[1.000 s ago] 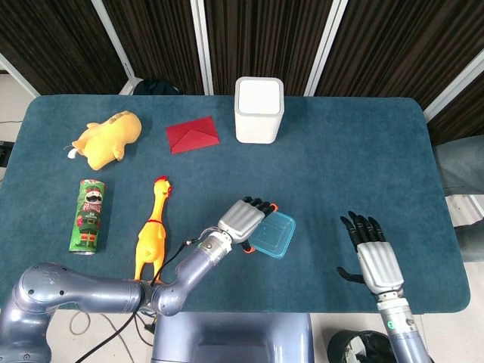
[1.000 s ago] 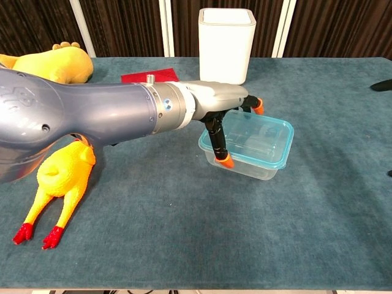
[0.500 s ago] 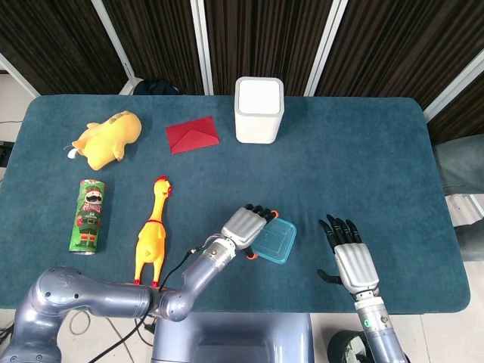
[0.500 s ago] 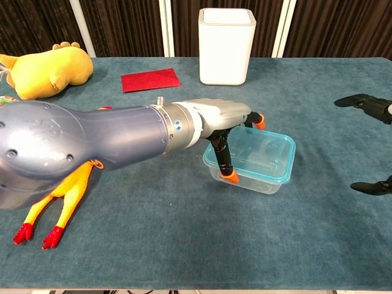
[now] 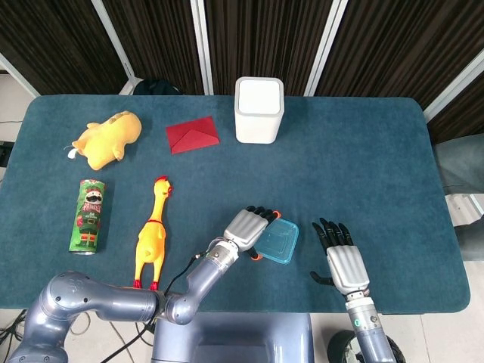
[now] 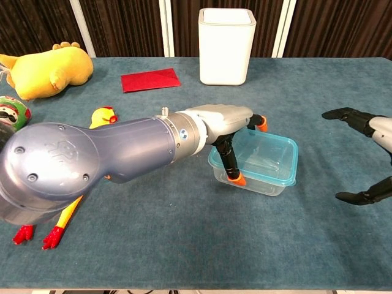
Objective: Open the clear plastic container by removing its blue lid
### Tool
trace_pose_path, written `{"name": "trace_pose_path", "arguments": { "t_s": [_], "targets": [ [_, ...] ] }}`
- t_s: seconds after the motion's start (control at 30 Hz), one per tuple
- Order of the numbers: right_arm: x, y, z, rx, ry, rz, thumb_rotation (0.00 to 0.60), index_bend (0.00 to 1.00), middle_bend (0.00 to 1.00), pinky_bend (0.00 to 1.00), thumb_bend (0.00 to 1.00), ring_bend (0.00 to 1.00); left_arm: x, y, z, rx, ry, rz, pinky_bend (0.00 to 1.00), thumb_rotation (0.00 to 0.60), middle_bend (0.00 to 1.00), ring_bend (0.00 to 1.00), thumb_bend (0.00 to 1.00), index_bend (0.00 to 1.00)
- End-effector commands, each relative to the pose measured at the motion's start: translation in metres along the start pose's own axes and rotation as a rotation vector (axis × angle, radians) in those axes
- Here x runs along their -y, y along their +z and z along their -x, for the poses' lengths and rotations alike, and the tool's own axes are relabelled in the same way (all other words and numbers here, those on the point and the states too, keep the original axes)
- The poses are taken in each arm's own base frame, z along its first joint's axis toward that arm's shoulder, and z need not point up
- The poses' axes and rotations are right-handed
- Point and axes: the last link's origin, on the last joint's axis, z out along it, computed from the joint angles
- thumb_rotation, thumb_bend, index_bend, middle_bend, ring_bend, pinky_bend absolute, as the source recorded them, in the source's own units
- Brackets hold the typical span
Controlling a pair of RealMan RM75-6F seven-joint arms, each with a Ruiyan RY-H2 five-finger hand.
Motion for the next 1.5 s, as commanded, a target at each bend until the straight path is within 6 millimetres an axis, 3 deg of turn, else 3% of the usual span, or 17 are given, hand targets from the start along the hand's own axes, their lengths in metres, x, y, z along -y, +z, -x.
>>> {"name": "trace_pose_path", "arguments": {
  "t_s": [0.03, 0.77, 1.5],
  "targets": [
    [0.006, 0.002, 0.004, 0.005, 0.008, -0.006, 0.600, 0.00, 0.00, 0.00, 0.24, 0.00, 0.000, 0.000, 0.000, 0.000, -0.002, 0.001, 0.31, 0.600, 0.23, 0.18, 0.15, 0.16],
    [0.045, 0.021, 0.022, -0.011, 0.112, 0.027, 0.600, 0.00, 0.00, 0.00, 0.24, 0.00, -0.003, 0.002, 0.001, 0.007, -0.011, 0.004, 0.31, 0.600, 0.23, 0.18, 0.15, 0.16],
    [0.053, 0.029, 0.025, -0.027, 0.117, 0.049, 0.600, 0.00, 0.00, 0.00, 0.24, 0.00, -0.004, 0.002, 0.001, 0.009, -0.016, 0.011, 0.31, 0.600, 0.23, 0.18, 0.15, 0.16]
  ]
}}
